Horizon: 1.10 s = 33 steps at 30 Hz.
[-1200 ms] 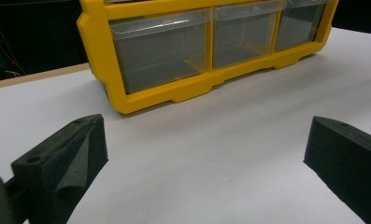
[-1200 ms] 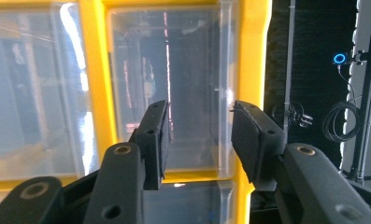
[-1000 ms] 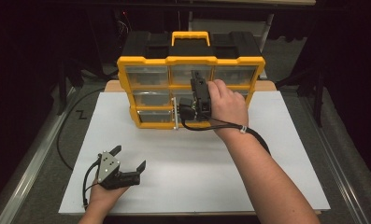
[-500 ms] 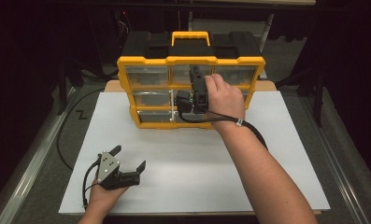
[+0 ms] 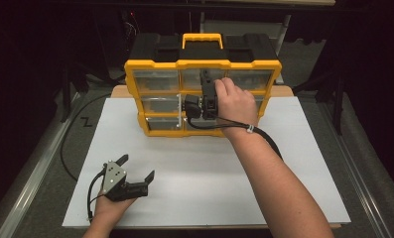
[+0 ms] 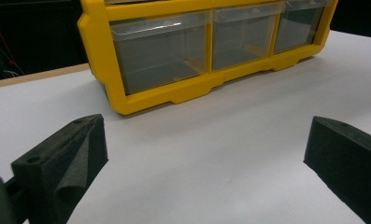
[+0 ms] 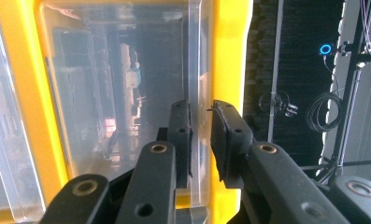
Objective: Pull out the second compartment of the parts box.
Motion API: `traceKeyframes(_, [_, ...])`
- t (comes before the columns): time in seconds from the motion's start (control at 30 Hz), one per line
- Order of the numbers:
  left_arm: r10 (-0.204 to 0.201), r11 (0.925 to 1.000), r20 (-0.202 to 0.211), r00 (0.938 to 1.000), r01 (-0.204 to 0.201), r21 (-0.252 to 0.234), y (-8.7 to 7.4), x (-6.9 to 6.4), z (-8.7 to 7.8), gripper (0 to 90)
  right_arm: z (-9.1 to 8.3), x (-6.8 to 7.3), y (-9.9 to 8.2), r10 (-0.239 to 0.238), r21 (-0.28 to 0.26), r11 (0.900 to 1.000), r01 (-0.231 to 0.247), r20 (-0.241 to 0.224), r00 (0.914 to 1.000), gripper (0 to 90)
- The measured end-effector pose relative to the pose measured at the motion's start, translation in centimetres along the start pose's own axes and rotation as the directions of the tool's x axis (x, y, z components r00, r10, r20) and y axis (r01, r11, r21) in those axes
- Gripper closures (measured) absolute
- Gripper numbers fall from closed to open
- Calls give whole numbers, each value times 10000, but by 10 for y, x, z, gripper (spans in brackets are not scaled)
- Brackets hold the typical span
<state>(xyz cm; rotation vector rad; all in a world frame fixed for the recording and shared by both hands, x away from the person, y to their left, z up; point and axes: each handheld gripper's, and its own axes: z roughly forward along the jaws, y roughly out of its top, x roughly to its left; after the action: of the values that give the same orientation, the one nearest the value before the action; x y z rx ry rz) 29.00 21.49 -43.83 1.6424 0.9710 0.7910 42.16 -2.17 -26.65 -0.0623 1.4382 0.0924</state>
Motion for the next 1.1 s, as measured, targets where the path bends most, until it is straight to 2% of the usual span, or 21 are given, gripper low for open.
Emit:
traceKeyframes(0.43, [10, 10000, -36, 10000, -10, -4, 0, 0, 0, 2, -2, 3, 0, 155, -27, 9999, -154, 186, 9997, 831])
traceKeyframes(1.1, [85, 10000, -60, 9999, -85, -26, 1, -1, 1, 3, -27, 1, -5, 101, -229, 9997, -95, 256, 9996, 843])
